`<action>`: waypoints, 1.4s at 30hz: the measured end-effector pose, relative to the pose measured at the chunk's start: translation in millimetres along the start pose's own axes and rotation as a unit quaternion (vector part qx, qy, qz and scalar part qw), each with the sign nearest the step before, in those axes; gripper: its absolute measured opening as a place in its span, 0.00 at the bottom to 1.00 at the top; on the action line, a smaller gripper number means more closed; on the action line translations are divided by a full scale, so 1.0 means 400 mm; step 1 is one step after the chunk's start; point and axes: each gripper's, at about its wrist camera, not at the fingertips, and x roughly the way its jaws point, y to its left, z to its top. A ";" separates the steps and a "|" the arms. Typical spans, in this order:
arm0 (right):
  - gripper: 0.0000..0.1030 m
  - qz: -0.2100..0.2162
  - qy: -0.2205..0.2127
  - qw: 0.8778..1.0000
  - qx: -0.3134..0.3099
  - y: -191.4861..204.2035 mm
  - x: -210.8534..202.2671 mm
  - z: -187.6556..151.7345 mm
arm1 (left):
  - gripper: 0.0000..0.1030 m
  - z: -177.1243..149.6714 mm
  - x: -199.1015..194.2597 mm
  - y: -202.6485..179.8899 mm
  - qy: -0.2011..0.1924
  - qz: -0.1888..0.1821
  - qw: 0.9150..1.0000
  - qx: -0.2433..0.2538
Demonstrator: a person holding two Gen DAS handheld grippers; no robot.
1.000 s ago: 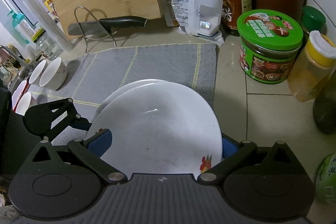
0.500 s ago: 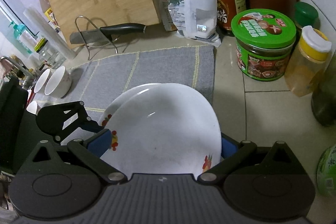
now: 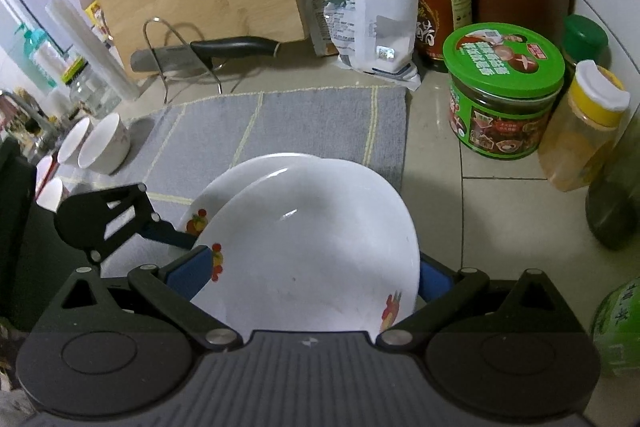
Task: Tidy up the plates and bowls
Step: 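Lower the oval dish onto the stacked plates with the right tool, then open the right tool and withdraw it from the stack, then move the left tool toward the white bowls while the right tool follows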
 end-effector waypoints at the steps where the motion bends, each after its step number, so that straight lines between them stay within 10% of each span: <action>1: 1.00 -0.001 0.002 1.000 -0.002 0.001 -0.001 -0.001 | 0.99 -0.001 -0.002 -0.001 -0.001 0.002 1.000 -0.001; 33: 1.00 -0.105 0.013 0.985 -0.135 0.086 0.028 -0.060 | 0.99 -0.062 -0.068 -0.024 -0.047 0.055 0.996 -0.045; 42: 1.00 -0.110 -0.043 0.979 -0.168 0.124 0.003 -0.077 | 0.99 -0.163 -0.139 -0.022 -0.163 0.083 0.970 -0.159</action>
